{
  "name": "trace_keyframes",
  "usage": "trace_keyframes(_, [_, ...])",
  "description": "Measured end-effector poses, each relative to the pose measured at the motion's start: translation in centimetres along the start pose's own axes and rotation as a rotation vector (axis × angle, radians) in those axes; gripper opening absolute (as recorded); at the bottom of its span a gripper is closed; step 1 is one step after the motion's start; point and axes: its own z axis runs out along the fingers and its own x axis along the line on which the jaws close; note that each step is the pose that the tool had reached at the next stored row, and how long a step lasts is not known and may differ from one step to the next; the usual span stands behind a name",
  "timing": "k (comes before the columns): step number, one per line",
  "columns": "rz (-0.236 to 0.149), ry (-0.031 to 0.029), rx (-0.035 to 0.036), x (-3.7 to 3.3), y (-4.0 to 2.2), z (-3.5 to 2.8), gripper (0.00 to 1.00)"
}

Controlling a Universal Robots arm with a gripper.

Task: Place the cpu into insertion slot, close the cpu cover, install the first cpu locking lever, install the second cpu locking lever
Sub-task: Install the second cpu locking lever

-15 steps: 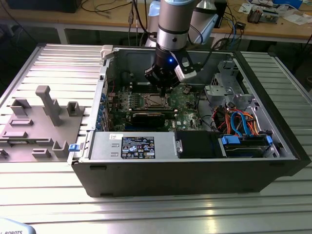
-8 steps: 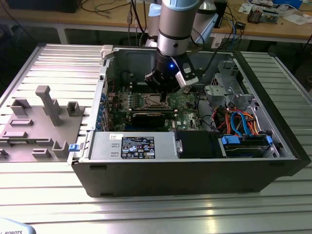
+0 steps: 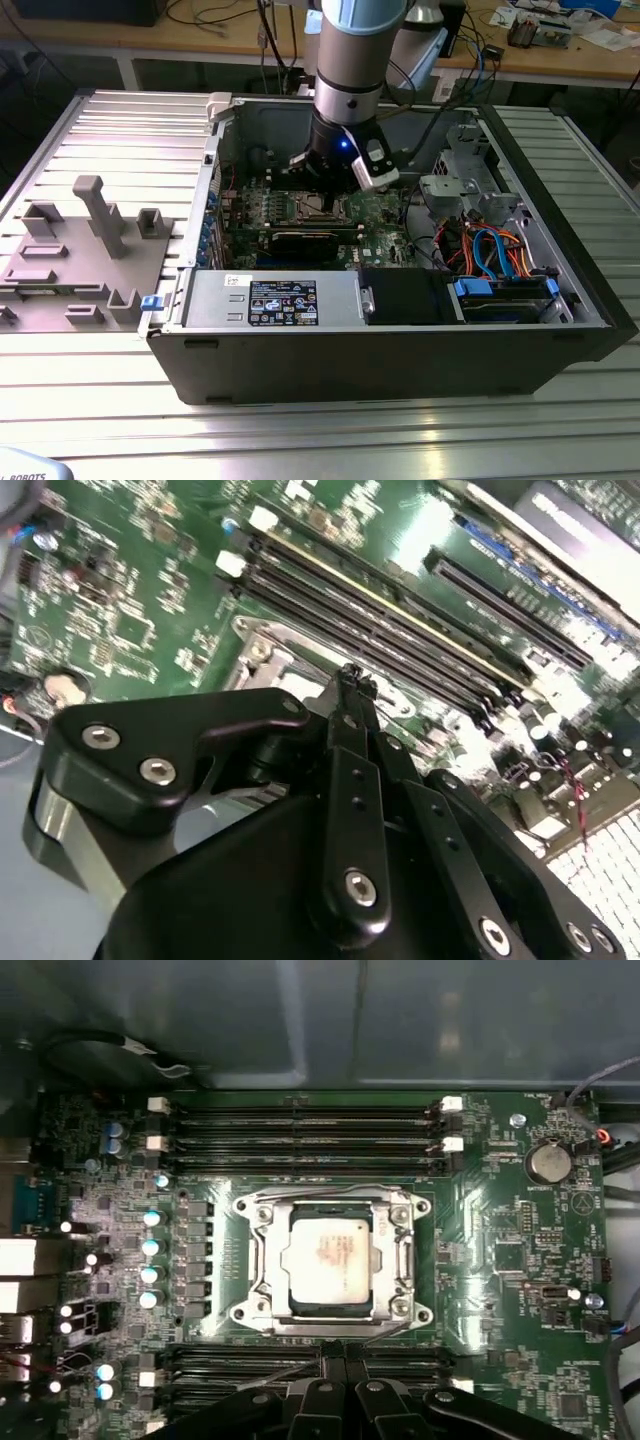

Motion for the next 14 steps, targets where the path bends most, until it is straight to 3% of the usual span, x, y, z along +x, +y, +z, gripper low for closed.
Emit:
trace_keyframes(1, [0.0,-0.0003,-0.0099,0.47,-0.15,0.0,0.11])
trace_keyframes(3, [-0.001,-0.0007,-0.0207,1.1,-0.35,0.01,0.11])
trace_keyframes(4, [-0.001,-0.0011,-0.0283,1.96,-0.63,0.11,0.11])
trace_keyframes(6, [-0.001,-0.0011,-0.031,2.65,-0.9,0.52,0.11])
trace_keyframes(10, [-0.001,-0.0011,-0.0321,3.18,-1.28,1.36,0.11])
trace_keyframes(12, [-0.001,-0.0011,-0.0367,3.75,-1.4,1.76,0.11])
trace_keyframes(14, [-0.004,-0.0006,-0.0391,3.86,-1.45,2.12,0.11])
